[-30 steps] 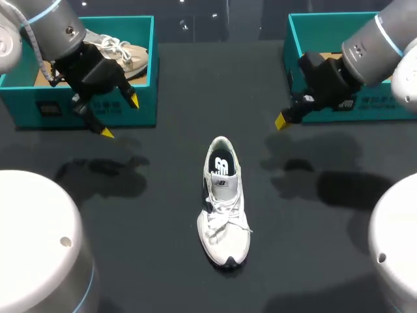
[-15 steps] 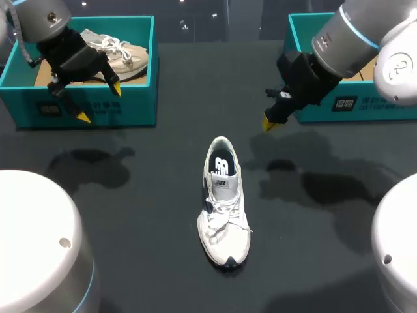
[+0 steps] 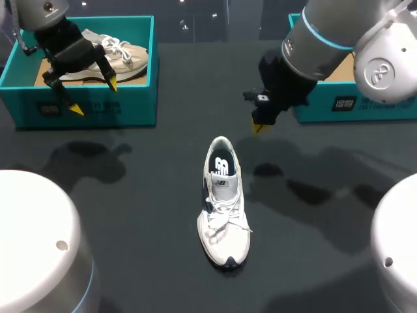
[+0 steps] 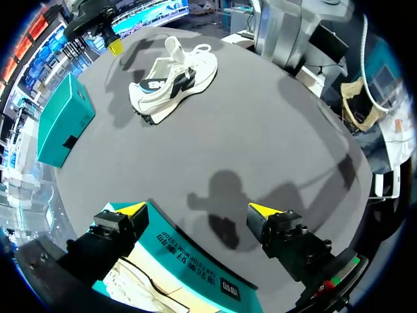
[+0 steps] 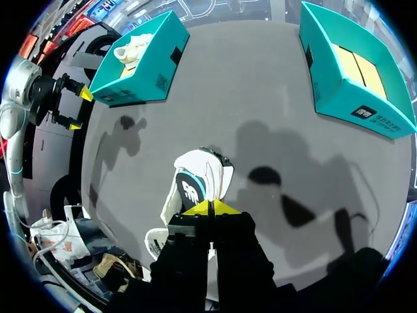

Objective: Take the shoe out of the shoebox, open the shoe tongue, remove and reinsert the insole, then place the shoe into the shoebox

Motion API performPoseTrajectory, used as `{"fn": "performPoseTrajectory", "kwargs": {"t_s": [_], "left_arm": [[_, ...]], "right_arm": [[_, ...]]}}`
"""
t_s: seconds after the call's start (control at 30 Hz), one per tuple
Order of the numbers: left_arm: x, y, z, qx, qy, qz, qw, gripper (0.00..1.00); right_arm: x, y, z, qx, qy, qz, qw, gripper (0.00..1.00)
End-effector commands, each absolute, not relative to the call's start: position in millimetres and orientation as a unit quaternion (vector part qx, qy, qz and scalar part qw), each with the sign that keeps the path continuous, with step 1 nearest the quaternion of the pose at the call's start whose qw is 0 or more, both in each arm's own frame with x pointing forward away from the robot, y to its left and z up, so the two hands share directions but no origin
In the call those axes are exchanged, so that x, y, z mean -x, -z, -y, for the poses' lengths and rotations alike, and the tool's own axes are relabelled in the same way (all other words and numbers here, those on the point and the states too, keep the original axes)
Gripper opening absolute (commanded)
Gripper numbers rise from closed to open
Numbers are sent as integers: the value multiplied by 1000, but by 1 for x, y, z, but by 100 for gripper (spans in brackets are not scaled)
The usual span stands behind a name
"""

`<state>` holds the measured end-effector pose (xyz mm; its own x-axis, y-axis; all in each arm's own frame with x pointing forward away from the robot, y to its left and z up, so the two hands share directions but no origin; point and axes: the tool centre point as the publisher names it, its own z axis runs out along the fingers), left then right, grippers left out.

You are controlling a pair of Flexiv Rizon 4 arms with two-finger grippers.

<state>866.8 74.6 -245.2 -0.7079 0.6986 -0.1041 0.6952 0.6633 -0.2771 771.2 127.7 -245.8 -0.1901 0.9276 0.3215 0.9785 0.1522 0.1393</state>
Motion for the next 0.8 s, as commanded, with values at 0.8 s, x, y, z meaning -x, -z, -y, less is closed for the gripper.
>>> {"fn": "performPoseTrajectory", "kwargs": {"t_s": [0.8], "left_arm": [[-866,245,-75,382,-148,912,5,100]], "right_arm": [[-758,271,-199,686,53,723,-56,0]]}}
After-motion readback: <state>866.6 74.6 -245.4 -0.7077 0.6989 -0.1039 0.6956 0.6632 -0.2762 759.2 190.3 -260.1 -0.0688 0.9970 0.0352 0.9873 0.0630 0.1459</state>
